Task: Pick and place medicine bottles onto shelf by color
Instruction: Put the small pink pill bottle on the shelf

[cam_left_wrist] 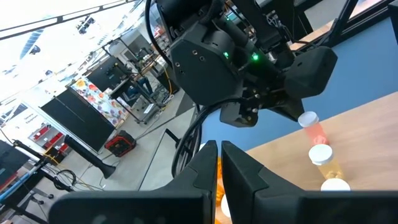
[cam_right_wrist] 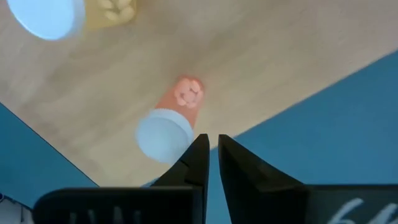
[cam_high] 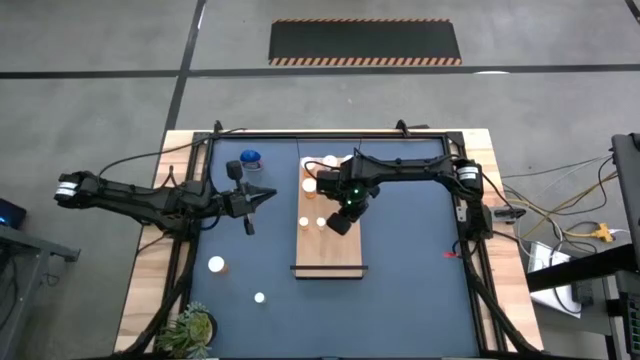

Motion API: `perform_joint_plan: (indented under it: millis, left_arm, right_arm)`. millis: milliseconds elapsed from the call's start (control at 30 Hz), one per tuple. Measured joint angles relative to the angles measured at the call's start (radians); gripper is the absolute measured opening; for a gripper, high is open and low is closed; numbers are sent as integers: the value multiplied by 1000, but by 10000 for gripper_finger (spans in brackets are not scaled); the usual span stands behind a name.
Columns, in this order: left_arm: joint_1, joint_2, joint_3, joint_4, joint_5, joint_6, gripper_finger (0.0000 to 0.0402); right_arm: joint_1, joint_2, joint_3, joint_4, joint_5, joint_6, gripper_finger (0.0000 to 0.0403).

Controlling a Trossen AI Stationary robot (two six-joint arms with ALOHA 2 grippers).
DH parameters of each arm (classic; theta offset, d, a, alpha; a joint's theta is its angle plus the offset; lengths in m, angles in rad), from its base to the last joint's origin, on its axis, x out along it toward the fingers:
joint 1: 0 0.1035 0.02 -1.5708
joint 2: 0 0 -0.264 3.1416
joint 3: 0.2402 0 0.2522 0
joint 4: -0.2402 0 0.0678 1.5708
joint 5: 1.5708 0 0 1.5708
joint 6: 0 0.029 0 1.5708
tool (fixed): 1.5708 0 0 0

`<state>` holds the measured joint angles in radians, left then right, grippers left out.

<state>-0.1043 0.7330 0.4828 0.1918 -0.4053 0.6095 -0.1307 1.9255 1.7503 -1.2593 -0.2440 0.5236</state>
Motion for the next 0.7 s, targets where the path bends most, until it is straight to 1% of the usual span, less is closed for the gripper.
perform_joint_plan:
  millis: [133,367,533,700]
  left_arm:
    - [0,0,0,0,0,0,4]
    - [0,0,0,0,0,-1,4]
    - [0,0,0,0,0,-1,4]
    - [0,0,0,0,0,-1,4]
  right_arm:
    - [0,0,-3,-22,1,0,27]
    - [5,0,-45,-9,-1,0,27]
    - [7,0,-64,65,-83,0,27]
    - [6,0,-64,99,-92,0,27]
